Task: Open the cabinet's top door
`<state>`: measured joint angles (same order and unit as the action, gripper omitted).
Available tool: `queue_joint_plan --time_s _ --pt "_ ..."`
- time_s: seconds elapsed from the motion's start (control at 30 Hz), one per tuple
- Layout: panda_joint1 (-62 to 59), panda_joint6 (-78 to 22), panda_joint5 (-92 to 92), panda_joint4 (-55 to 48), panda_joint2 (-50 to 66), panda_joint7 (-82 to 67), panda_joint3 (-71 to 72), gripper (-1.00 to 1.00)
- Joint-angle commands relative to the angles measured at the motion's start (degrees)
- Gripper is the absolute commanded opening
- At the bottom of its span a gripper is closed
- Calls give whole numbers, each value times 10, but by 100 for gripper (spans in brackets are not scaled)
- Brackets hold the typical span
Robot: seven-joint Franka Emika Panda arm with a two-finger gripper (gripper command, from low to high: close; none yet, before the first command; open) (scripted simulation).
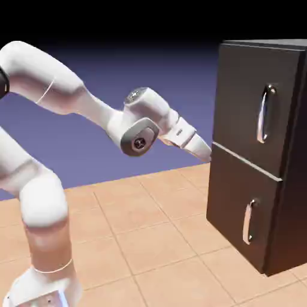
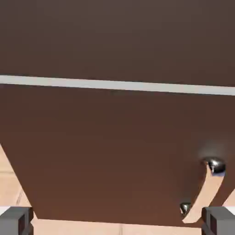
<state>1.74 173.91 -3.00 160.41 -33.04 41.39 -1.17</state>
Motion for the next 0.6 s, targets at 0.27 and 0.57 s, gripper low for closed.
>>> queue_joint_plan --time_s 0.27,0.57 --pt "79 -7 -224 -44 -28 -79 -87 100" --pt "157 -14 -449 -89 -56 -158 -174 100"
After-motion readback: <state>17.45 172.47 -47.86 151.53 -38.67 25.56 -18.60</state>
